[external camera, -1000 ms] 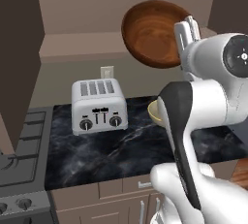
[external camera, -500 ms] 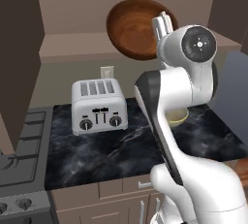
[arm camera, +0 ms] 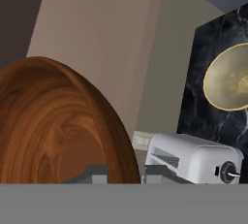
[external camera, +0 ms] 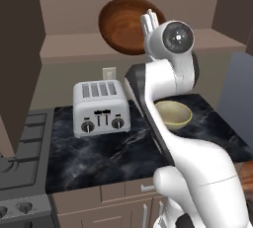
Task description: Open the cabinet. Pick the bowls from the counter and place them in the cabinet. Then close the cabinet.
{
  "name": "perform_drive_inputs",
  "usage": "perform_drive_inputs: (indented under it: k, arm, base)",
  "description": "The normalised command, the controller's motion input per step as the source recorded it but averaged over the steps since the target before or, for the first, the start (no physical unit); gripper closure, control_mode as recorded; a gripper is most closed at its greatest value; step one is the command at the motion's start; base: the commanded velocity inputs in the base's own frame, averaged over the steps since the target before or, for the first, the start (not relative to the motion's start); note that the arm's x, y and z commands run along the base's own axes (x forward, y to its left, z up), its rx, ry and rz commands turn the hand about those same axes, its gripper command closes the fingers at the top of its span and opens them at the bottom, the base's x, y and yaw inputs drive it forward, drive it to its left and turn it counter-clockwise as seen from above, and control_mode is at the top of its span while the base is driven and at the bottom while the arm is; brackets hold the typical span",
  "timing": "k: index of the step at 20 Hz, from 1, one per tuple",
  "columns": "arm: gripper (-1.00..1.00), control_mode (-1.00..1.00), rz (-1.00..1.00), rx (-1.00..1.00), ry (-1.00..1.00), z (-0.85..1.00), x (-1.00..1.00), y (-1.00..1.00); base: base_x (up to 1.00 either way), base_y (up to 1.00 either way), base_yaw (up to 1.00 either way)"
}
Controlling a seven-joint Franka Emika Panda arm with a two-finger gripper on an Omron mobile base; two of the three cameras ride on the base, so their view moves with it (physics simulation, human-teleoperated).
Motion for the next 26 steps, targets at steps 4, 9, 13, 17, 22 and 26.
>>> perform_drive_inputs:
  k: [4, 9, 13, 17, 22, 26]
  arm:
    - [1.0, -1.0, 0.02, 0.02, 0.0, -0.13, 0.51, 0.39]
    - [1.0, -1.0, 0.03, 0.03, 0.0, -0.12, 0.55, 0.34]
    - [1.0, -1.0, 0.07, 0.06, 0.0, -0.12, 0.64, 0.13]
    - [1.0, -1.0, 0.07, 0.06, 0.0, -0.17, 0.67, 0.22]
    - [1.0, -1.0, 0.07, 0.06, 0.0, -0.2, 0.6, 0.24]
    - [1.0, -1.0, 0.07, 0.07, 0.0, -0.21, 0.58, 0.22]
  base:
    - [0.0, 0.0, 0.0]
    - [0.0, 0.0, 0.0]
    - [0.0, 0.0, 0.0]
    - [0.0, 0.0, 0.0]
    - [0.0, 0.0, 0.0]
    - [0.0, 0.0, 0.0]
